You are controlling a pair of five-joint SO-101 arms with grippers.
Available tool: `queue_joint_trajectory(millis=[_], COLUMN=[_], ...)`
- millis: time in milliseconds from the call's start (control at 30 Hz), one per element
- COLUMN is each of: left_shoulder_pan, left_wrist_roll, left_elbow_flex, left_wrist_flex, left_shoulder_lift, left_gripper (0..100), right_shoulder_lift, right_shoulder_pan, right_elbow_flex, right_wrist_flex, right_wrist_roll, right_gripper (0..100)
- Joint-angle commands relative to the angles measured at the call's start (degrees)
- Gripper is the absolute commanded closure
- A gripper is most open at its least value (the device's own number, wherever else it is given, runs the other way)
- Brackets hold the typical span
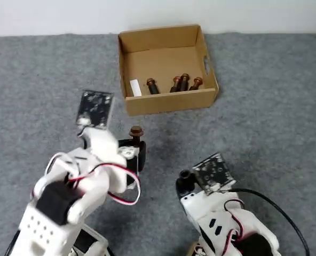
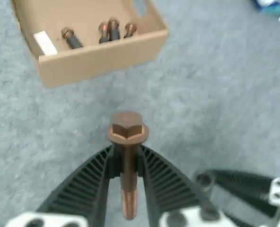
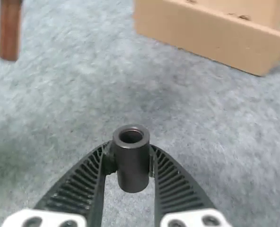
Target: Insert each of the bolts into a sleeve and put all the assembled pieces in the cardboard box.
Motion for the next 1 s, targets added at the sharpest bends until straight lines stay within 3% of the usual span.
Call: queue_joint_trajectory(millis=[0, 267, 600, 967], left_shoulder_pan=[0.97, 4.92, 10.55, 11.6], left_wrist_roll=[1.32, 1.76, 1.76, 1.76], left_elbow_flex=[1.63, 3.47, 4.53, 10.42], left_wrist_flex=[-3.16, -3.43, -13.36, -17.32], left_shoulder_lift=[-5.54, -12.04, -12.57, -13.1], left_gripper=[99, 99, 99, 99], right_shoulder_lift=[-0.13, -0.13, -0.13, -0.13], right_shoulder_pan=[-3.56, -4.62, -7.69, -8.04], right_elbow_flex=[-0.44, -0.53, -0.53, -0.35], right_wrist_flex=[-1.45, -1.36, -1.36, -7.08], right_wrist_roll=[1.67, 1.49, 1.67, 1.58], right_gripper=[99.0, 99.0, 99.0, 99.0])
